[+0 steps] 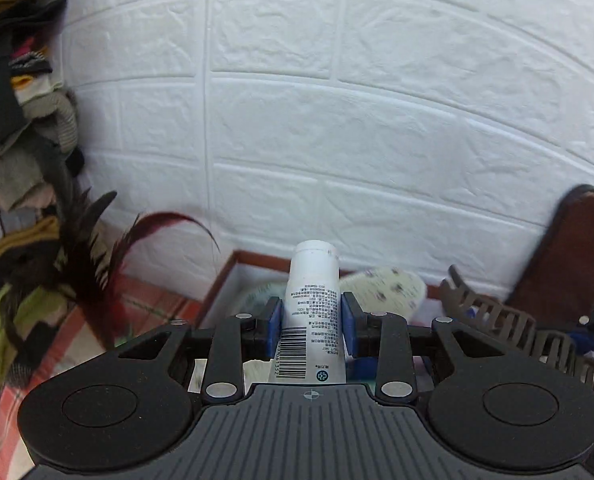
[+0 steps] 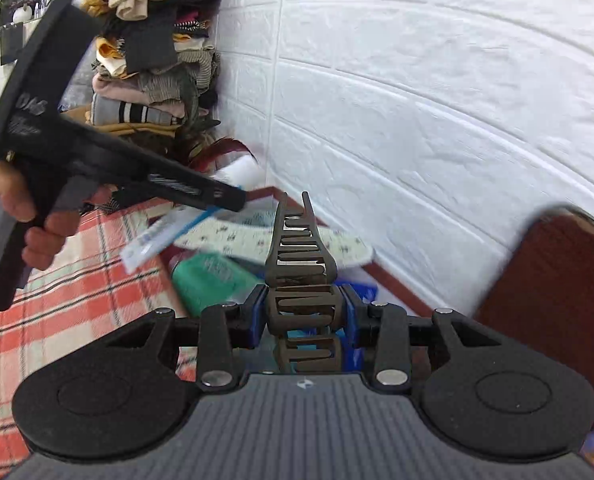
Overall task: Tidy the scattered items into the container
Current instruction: 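Carry the toothpaste with the left tool while the right tool carries the clip to the box, then open the left tool over the box while the right tool releases the clip inside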
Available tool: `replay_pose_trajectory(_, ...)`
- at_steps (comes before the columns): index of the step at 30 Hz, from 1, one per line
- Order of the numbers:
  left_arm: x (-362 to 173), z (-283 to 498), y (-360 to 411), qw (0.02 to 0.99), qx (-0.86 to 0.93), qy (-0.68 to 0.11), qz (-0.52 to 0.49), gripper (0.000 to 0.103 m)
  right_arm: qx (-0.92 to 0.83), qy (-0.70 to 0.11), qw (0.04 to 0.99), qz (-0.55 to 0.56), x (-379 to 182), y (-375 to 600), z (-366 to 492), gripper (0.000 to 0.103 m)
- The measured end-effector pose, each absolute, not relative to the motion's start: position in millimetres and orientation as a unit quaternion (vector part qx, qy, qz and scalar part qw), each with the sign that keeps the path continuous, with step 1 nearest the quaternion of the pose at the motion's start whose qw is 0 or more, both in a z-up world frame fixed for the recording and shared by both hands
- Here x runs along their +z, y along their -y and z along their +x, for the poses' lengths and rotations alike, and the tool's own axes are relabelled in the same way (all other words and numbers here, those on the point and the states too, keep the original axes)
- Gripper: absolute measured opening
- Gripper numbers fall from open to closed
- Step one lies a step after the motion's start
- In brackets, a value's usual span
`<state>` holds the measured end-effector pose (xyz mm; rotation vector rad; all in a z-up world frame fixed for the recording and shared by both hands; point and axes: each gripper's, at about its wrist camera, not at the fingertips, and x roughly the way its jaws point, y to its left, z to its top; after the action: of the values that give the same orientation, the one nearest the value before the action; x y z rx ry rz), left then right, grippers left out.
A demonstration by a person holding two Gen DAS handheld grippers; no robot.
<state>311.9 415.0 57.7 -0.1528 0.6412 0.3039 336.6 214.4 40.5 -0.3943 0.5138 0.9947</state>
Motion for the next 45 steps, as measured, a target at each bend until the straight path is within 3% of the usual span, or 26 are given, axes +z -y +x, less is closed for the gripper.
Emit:
replay_pose_trajectory(4, 48, 339, -431, 0.933, 0.158, -0.319, -0.063, 0.032, 0.473, -0.228, 0.832, -0.180, 28, -243, 357, 0.042)
replay_pose_trajectory(6, 38, 344, -438, 0.929, 0.161, -0.325, -0.069, 0.051, 0.472, -0.216, 0.837, -0.175, 20, -254, 364, 0.043)
replay_pose_trajectory(7, 33, 342, -439, 0.928, 0.163, -0.328, -0.069, 0.052, 0.476, -0.215, 0.836, -0.171, 17, -253, 364, 0.042)
replay_pose_trajectory(8, 29, 339, -440, 0.928, 0.162, -0.329, -0.066, 0.054, 0.479, -0.214, 0.834, -0.167, 15, -252, 364, 0.049)
replay_pose_trajectory(9, 26, 336, -440, 0.928, 0.161, -0.331, -0.063, 0.055, 0.483, -0.214, 0.833, -0.163, 12, -251, 365, 0.061)
replay_pose_trajectory(13, 21, 322, -448, 0.924, 0.173, -0.333, -0.071, 0.056, 0.484, -0.208, 0.836, -0.153, 8, -236, 365, 0.065)
replay_pose_trajectory(19, 26, 305, -452, 0.923, 0.188, -0.327, -0.081, 0.056, 0.469, -0.223, 0.844, -0.136, 18, -213, 369, 0.057)
replay_pose_trajectory(25, 34, 298, -446, 0.924, 0.188, -0.325, -0.065, 0.058, 0.491, -0.230, 0.825, -0.158, 18, -223, 360, 0.022)
replay_pose_trajectory(27, 34, 297, -444, 0.925, 0.186, -0.324, -0.062, 0.061, 0.494, -0.223, 0.823, -0.171, 17, -228, 353, 0.021)
replay_pose_trajectory(30, 33, 295, -439, 0.926, 0.187, -0.324, -0.056, 0.076, 0.493, -0.217, 0.822, -0.183, 16, -233, 347, 0.026)
replay_pose_trajectory(33, 33, 292, -431, 0.926, 0.190, -0.324, -0.046, 0.084, 0.488, -0.229, 0.824, -0.174, 15, -231, 349, 0.027)
replay_pose_trajectory(34, 33, 289, -427, 0.926, 0.191, -0.322, -0.043, 0.088, 0.485, -0.230, 0.829, -0.158, 17, -226, 349, 0.029)
replay_pose_trajectory(35, 35, 286, -423, 0.927, 0.193, -0.320, -0.043, 0.095, 0.483, -0.232, 0.832, -0.142, 19, -222, 350, 0.046)
replay_pose_trajectory(36, 37, 283, -419, 0.927, 0.195, -0.317, -0.044, 0.101, 0.480, -0.232, 0.837, -0.126, 22, -218, 350, 0.076)
replay_pose_trajectory(38, 43, 273, -411, 0.929, 0.201, -0.307, -0.045, 0.103, 0.469, -0.221, 0.850, -0.094, 31, -204, 348, 0.097)
replay_pose_trajectory(45, 69, 227, -370, 0.933, 0.231, -0.273, -0.047, 0.103, 0.490, -0.233, 0.839, -0.040, 60, -147, 324, 0.102)
